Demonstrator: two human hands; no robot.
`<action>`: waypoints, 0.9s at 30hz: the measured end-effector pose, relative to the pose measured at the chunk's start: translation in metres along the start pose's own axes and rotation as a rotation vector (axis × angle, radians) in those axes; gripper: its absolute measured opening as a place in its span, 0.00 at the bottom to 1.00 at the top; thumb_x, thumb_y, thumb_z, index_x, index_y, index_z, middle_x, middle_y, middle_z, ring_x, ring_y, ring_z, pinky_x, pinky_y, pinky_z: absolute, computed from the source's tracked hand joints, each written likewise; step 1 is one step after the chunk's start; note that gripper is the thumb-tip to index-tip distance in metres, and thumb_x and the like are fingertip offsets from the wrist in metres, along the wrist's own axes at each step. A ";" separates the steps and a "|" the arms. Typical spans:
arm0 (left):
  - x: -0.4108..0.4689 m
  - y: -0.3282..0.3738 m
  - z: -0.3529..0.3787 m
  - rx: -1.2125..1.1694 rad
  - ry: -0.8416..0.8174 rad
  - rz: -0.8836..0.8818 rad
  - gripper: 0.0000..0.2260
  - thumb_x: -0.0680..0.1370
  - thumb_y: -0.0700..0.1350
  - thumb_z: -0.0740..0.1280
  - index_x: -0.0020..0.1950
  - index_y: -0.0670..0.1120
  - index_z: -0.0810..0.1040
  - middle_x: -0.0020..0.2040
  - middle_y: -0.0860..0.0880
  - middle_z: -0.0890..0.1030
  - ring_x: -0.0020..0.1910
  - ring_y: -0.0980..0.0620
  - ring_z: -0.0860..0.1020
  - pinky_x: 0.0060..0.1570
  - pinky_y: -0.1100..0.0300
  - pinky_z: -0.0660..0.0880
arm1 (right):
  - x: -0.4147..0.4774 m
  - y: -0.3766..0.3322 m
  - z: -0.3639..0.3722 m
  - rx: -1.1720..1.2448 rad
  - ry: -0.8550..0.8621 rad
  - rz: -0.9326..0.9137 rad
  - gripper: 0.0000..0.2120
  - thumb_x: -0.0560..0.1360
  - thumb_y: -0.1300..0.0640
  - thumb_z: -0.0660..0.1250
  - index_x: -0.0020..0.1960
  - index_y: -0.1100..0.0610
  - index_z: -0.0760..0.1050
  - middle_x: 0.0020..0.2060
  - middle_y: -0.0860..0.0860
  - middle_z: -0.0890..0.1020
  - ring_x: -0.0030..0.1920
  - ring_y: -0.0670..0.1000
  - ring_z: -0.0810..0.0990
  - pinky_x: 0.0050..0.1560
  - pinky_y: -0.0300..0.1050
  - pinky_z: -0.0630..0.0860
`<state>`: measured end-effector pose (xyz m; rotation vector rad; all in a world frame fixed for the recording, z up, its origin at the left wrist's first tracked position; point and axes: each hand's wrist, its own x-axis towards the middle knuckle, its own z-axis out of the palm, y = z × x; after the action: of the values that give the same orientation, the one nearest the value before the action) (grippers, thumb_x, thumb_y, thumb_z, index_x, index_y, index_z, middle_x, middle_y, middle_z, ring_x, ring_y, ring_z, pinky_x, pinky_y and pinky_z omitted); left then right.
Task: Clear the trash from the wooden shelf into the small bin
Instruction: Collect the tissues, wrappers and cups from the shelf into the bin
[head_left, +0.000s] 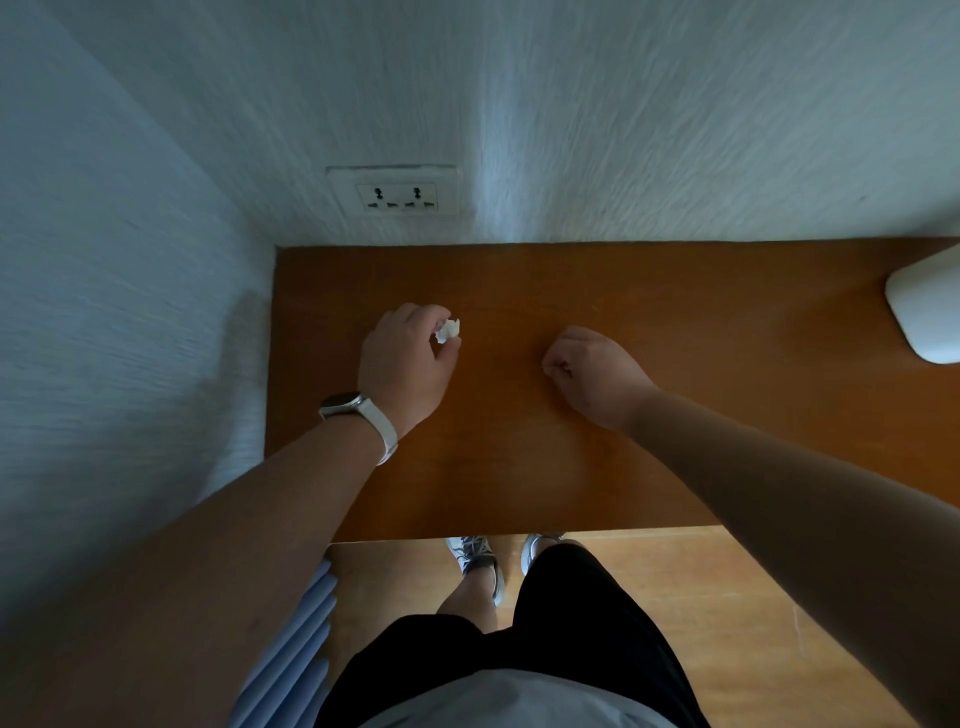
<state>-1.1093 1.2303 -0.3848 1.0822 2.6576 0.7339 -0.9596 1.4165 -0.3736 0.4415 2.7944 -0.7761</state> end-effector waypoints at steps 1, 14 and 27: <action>-0.001 0.000 -0.001 -0.004 0.002 -0.002 0.11 0.77 0.47 0.68 0.58 0.46 0.78 0.49 0.48 0.79 0.47 0.48 0.75 0.44 0.54 0.73 | 0.001 0.000 0.000 -0.007 -0.006 -0.005 0.09 0.80 0.62 0.61 0.49 0.60 0.81 0.50 0.53 0.78 0.49 0.52 0.77 0.51 0.42 0.72; -0.009 0.003 -0.005 -0.039 -0.014 -0.017 0.11 0.78 0.49 0.67 0.59 0.47 0.77 0.50 0.49 0.79 0.49 0.50 0.75 0.47 0.53 0.74 | 0.009 -0.004 -0.001 -0.138 -0.125 -0.005 0.08 0.80 0.59 0.57 0.51 0.60 0.75 0.49 0.55 0.75 0.50 0.56 0.74 0.47 0.43 0.66; -0.017 0.000 -0.009 -0.049 -0.006 -0.020 0.12 0.78 0.49 0.68 0.60 0.46 0.78 0.51 0.49 0.80 0.49 0.49 0.76 0.47 0.53 0.74 | 0.001 0.000 0.003 -0.002 -0.036 0.074 0.02 0.76 0.58 0.64 0.45 0.56 0.74 0.44 0.51 0.74 0.44 0.52 0.73 0.44 0.45 0.71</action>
<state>-1.0997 1.2150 -0.3774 1.0418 2.6275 0.7859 -0.9601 1.4154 -0.3763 0.5220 2.7283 -0.7580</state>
